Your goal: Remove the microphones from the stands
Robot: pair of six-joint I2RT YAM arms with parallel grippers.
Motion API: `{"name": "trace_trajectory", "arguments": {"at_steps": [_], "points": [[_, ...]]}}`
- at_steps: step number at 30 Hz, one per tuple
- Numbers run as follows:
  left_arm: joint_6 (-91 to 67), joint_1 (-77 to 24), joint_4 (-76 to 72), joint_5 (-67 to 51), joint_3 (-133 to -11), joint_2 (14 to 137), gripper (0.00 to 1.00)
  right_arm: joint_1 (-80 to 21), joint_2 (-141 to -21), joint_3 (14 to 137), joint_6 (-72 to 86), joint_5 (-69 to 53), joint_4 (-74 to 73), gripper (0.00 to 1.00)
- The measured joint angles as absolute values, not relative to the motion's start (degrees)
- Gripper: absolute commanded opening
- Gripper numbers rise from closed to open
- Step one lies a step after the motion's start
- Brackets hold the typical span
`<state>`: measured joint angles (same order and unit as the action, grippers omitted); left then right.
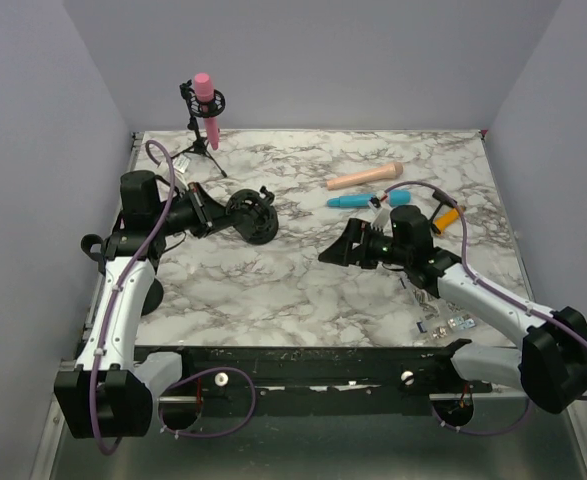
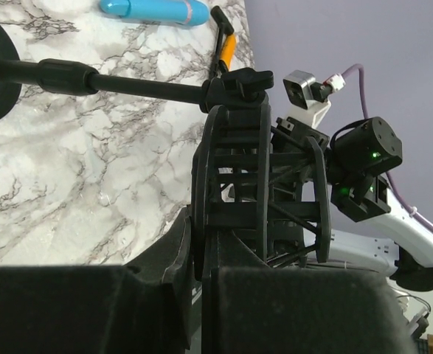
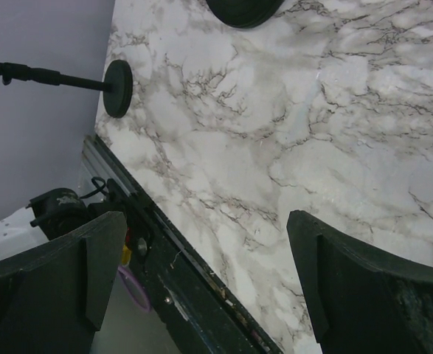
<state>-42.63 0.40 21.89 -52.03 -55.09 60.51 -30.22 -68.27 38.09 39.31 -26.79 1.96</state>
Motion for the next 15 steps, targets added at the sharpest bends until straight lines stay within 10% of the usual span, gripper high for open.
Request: {"name": "trace_trajectory", "arguments": {"at_steps": [15], "points": [[-49.15,7.79,12.01,-53.74,-55.81,68.40,0.62,-32.69,-72.58,40.05,43.38,-27.92,2.11,1.00]]}}
